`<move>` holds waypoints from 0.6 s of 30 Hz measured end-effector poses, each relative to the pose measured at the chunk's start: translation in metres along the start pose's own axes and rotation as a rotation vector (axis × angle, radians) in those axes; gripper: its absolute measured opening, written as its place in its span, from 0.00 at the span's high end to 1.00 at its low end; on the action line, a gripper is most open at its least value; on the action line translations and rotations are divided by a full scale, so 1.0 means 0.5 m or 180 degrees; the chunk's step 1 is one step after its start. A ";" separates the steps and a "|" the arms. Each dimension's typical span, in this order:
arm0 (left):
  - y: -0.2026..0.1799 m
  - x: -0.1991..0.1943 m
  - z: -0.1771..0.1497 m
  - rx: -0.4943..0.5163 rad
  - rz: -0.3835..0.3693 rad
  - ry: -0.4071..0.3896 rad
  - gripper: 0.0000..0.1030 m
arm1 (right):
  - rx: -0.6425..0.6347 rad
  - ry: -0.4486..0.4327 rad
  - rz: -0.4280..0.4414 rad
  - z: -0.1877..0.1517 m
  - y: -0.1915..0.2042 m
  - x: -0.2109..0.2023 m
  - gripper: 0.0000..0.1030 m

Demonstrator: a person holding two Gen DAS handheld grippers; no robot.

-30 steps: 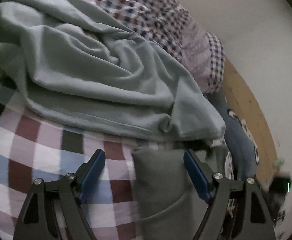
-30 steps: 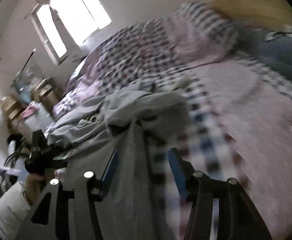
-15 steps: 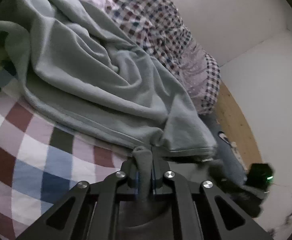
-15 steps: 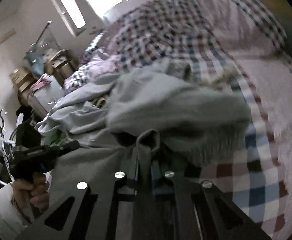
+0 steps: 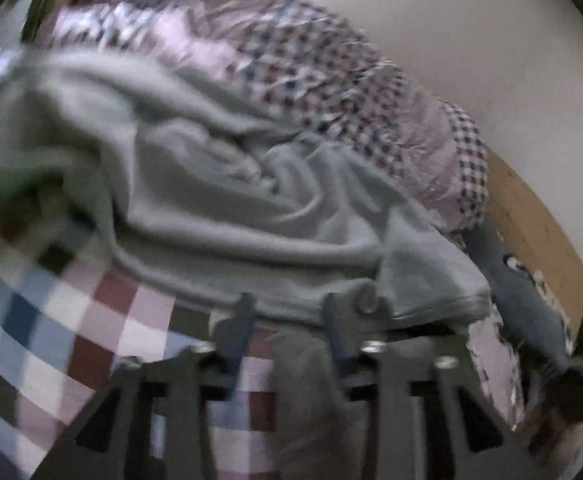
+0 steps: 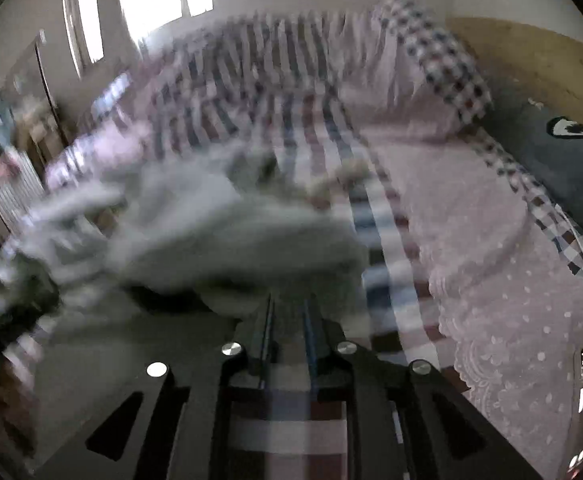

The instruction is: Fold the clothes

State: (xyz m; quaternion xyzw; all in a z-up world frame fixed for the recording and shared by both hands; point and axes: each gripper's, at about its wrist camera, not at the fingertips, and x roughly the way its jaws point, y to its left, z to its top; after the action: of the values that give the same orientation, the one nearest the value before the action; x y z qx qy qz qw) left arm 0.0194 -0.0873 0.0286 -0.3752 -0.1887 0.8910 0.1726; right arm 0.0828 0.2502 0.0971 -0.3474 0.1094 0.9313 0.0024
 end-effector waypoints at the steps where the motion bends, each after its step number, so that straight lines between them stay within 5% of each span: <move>1: -0.016 -0.012 -0.001 0.0118 -0.0039 -0.0042 0.30 | 0.0022 -0.0069 0.0110 0.003 0.018 -0.009 0.84; 2: -0.032 -0.021 -0.002 0.0231 -0.0076 -0.0066 0.23 | 0.0038 -0.0108 0.0219 0.003 0.039 -0.011 0.82; 6: -0.090 -0.021 -0.017 0.0583 -0.0206 0.0040 0.20 | 0.0180 0.0099 0.0591 -0.023 0.109 0.043 0.74; 11: -0.134 0.037 -0.048 0.0996 -0.0004 0.0287 0.20 | 0.0138 0.0483 0.0383 -0.079 0.134 0.144 0.71; 18: -0.152 0.089 -0.106 0.1552 0.0358 0.0369 0.17 | -0.0475 0.0477 0.0075 -0.115 0.150 0.187 0.70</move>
State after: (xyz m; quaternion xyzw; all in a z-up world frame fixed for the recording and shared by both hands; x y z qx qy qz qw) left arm 0.0413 0.0097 0.0029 -0.3829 0.0631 0.8953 0.2187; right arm 0.0431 0.1583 0.0093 -0.4139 0.0437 0.9083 -0.0426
